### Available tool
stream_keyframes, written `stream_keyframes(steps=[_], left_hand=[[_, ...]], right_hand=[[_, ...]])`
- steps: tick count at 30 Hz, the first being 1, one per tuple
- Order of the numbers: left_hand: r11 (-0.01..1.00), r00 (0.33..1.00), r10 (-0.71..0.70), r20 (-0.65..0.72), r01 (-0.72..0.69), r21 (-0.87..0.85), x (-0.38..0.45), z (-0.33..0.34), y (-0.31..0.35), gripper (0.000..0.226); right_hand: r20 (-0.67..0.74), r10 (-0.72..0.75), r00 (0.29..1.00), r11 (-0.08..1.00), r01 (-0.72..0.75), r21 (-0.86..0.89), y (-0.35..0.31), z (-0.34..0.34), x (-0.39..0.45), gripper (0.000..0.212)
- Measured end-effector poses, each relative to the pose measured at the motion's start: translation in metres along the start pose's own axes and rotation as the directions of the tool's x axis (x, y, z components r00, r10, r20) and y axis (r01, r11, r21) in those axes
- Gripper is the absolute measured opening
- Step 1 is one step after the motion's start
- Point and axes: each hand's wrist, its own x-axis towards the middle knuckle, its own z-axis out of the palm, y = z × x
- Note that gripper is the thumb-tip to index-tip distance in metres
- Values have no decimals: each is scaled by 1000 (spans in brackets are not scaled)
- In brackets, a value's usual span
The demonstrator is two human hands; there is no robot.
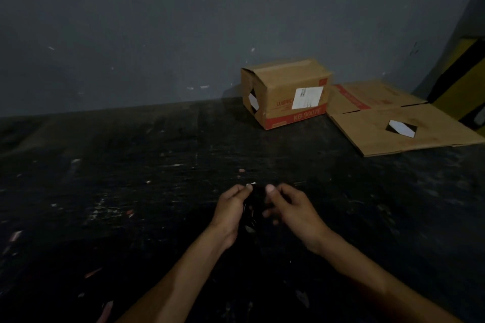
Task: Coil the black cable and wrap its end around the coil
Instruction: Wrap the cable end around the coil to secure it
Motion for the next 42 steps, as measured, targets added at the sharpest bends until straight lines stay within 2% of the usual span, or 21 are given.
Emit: stream_keyframes(steps=[3,6,9,11,13,17,23,25,27,30,35,38,42], left_hand=[[996,998,55,34,-58,74,-2,-1,-1,28],[981,992,111,63,-119,155,-3,1,-4,25],[974,989,133,66,-143,177,-2,0,-5,21],[980,993,107,58,-115,164,-1,0,-5,22],[980,994,103,43,-109,167,2,-1,-5,23],[976,993,113,34,-118,184,5,1,-6,23],[989,992,80,-102,-66,133,9,-5,-5,25],[993,992,67,-108,-55,108,10,-7,-4,24],[991,993,81,-87,-71,115,10,-7,-3,23],[973,989,145,-31,-137,187,7,-5,-4,23],[933,979,202,24,-199,300,7,-4,-5,26],[906,977,207,48,-210,367,7,-7,-4,13],[863,968,226,109,-251,437,6,-14,-4,36]], right_hand=[[74,222,972,951,-233,202,-2,2,1,23],[141,255,956,911,-287,295,-1,2,0,11],[101,199,975,909,-222,353,3,3,0,9],[70,125,990,933,-141,331,6,4,-1,15],[53,53,997,961,-66,267,7,4,-2,19],[35,-53,998,995,50,90,11,5,-1,13],[117,-133,984,991,129,42,16,5,-3,12],[136,-131,982,990,121,75,18,5,-3,9],[136,-61,989,979,33,199,17,6,-3,4],[147,97,984,914,-147,378,13,7,0,20],[105,193,976,889,-219,402,16,10,4,12],[65,242,968,886,-248,393,19,8,4,14],[25,294,955,899,-286,331,31,1,3,19]])
